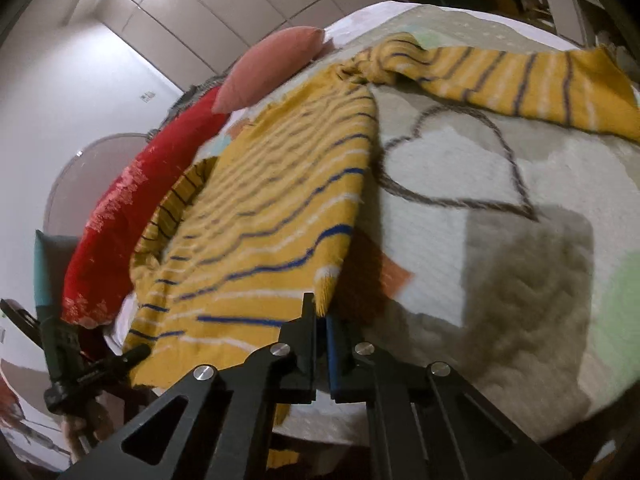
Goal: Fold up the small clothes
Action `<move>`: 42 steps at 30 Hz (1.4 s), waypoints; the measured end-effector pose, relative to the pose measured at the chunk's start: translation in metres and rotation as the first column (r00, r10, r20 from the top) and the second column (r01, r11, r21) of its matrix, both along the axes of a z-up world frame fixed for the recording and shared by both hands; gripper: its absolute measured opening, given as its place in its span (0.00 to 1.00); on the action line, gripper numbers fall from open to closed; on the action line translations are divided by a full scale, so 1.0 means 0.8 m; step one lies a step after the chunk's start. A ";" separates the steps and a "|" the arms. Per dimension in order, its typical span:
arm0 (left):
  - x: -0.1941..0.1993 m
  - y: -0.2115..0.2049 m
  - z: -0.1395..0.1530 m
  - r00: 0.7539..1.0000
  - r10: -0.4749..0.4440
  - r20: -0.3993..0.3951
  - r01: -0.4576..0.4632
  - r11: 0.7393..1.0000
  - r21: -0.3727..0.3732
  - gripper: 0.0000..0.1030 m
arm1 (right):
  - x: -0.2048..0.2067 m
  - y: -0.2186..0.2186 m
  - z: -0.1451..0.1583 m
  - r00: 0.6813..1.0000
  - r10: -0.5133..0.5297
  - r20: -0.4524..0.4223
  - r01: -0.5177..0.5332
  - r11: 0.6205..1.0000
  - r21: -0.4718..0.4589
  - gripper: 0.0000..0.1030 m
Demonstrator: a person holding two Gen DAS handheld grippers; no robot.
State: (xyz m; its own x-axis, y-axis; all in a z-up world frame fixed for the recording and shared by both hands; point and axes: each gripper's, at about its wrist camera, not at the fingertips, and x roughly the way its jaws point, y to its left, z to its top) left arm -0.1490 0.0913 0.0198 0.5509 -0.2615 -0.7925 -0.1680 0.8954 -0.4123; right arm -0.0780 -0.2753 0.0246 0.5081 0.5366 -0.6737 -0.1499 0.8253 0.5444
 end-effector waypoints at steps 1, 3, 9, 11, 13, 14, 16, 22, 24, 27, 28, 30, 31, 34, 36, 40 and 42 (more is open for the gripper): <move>-0.002 0.001 -0.001 1.000 -0.002 -0.004 0.002 1.000 0.004 0.13 | -0.002 -0.004 0.001 1.000 -0.002 -0.003 0.002 1.000 -0.013 0.05; -0.010 0.006 0.002 1.000 -0.004 0.013 0.004 1.000 0.011 0.18 | -0.002 -0.013 0.003 1.000 -0.014 -0.009 0.013 1.000 -0.017 0.06; -0.039 0.009 0.032 0.992 -0.016 0.124 0.008 0.998 0.067 0.53 | -0.005 -0.055 0.018 0.992 -0.124 0.015 0.124 0.992 -0.038 0.13; -0.044 0.006 0.042 0.988 -0.026 0.154 0.012 0.996 0.093 0.57 | -0.005 -0.066 0.021 0.987 -0.157 0.023 0.158 0.986 -0.044 0.18; -0.046 0.000 0.052 0.982 -0.040 0.184 0.017 0.992 0.126 0.63 | -0.004 -0.070 0.025 0.983 -0.181 0.031 0.182 0.982 -0.046 0.20; -0.046 -0.004 0.058 0.979 -0.049 0.199 0.018 0.988 0.153 0.65 | -0.003 -0.070 0.029 0.982 -0.187 0.040 0.189 0.981 -0.051 0.20; -0.045 -0.011 0.067 0.973 -0.064 0.223 0.018 0.979 0.202 0.67 | -0.003 -0.069 0.039 0.980 -0.187 0.067 0.192 0.979 -0.073 0.22; -0.037 -0.022 0.083 0.962 -0.085 0.260 0.005 0.957 0.291 0.73 | 0.010 -0.036 0.067 0.981 -0.129 0.145 0.151 0.976 -0.154 0.40; -0.032 -0.025 0.089 0.958 -0.091 0.273 -0.005 0.943 0.332 0.74 | 0.017 -0.023 0.073 0.982 -0.106 0.155 0.131 0.978 -0.160 0.43; -0.024 -0.029 0.102 0.949 -0.096 0.299 -0.028 0.923 0.384 0.77 | 0.030 0.003 0.079 0.984 -0.065 0.164 0.094 0.981 -0.171 0.51; -0.021 -0.029 0.105 0.946 -0.092 0.310 -0.040 0.918 0.396 0.78 | 0.034 0.011 0.078 0.985 -0.053 0.163 0.082 0.980 -0.181 0.54; -0.016 -0.029 0.110 0.943 -0.083 0.323 -0.057 0.914 0.402 0.81 | 0.045 0.030 0.073 0.988 -0.024 0.154 0.057 0.974 -0.218 0.55; -0.013 -0.029 0.112 0.942 -0.077 0.327 -0.065 0.914 0.401 0.81 | 0.049 0.037 0.068 0.990 -0.012 0.144 0.045 0.971 -0.234 0.56; -0.007 -0.029 0.113 0.944 -0.066 0.324 -0.069 0.918 0.389 0.81 | 0.067 0.057 0.041 0.996 0.012 0.085 0.014 0.952 -0.305 0.56; -0.005 -0.029 0.111 0.946 -0.064 0.318 -0.066 0.923 0.380 0.81 | 0.077 0.065 0.018 0.999 0.015 0.044 0.003 0.928 -0.372 0.56; -0.004 -0.032 0.101 0.955 -0.060 0.290 -0.051 0.931 0.361 0.81 | 0.073 0.068 0.006 0.997 0.020 0.074 0.010 0.921 -0.390 0.64; -0.005 -0.034 0.098 0.958 -0.059 0.282 -0.045 0.936 0.350 0.81 | 0.072 0.067 0.004 0.997 0.017 0.074 0.013 0.923 -0.385 0.66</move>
State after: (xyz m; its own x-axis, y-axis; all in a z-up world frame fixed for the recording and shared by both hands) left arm -0.1528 0.0643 0.0982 0.7648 -0.0020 -0.6442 -0.0840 0.9912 -0.1027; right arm -0.0203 -0.2214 0.0282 0.5640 0.2444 -0.7888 -0.1796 0.9686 0.1717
